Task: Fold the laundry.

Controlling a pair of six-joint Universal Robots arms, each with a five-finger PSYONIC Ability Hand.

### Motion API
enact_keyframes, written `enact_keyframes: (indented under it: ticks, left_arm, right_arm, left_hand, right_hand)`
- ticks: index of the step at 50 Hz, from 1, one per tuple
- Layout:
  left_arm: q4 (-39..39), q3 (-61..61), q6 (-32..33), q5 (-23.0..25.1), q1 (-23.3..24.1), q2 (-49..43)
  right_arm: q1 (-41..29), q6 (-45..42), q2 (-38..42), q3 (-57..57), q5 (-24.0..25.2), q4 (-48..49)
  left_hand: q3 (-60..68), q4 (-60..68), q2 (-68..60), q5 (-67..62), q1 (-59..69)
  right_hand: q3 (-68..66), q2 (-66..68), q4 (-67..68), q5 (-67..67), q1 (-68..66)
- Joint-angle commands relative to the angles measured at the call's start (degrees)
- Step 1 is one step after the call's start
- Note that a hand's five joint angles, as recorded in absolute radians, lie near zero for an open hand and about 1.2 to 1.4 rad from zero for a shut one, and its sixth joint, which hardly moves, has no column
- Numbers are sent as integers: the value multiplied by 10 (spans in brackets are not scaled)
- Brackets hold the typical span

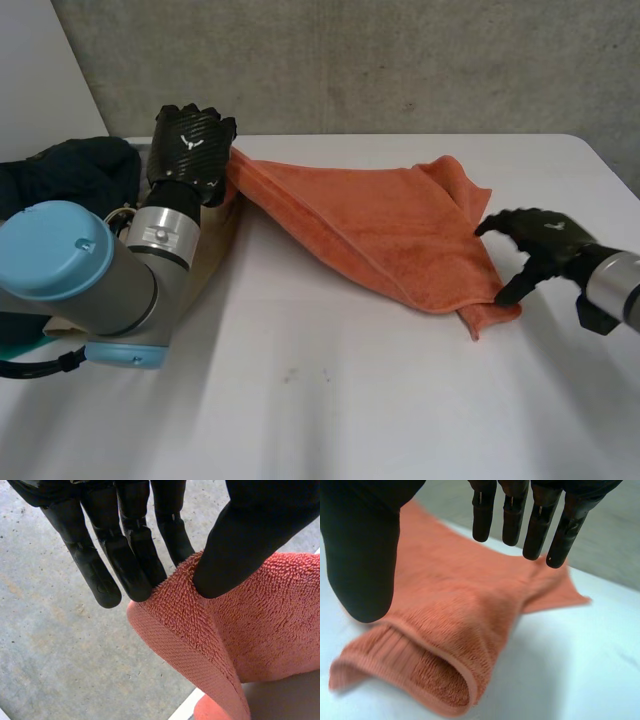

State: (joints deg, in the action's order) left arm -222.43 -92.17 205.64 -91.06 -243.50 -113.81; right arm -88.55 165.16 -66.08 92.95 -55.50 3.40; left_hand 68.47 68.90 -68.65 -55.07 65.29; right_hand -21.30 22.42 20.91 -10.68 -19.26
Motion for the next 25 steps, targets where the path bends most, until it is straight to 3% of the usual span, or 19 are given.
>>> enact_keyframes:
  ticks: [1, 7, 17, 25]
  left_arm:
    - [22, 0, -18, 0, 0, 8]
    - [38, 9, -19, -3, -5, 23]
    - [51, 17, -19, -5, -51, 129]
    - [57, 12, -20, -3, -61, 140]
  right_arm:
    - [44, 220, -14, -4, -59, -53]
    - [57, 208, -15, -2, -67, -88]
    - [50, 188, -15, 1, -77, -103]
    - [-21, 195, -13, 7, -142, -103]
  left_hand:
    - [115, 111, -113, -149, 147]
    - [115, 111, -113, -149, 147]
    - [115, 111, -113, -149, 147]
    - [115, 111, -113, -149, 147]
  right_hand:
    - [-6, -6, 9, -12, -26]
    - [-6, -6, 9, -12, -26]
    - [6, -17, -2, 0, -14]
    - [50, -61, -46, 44, 29]
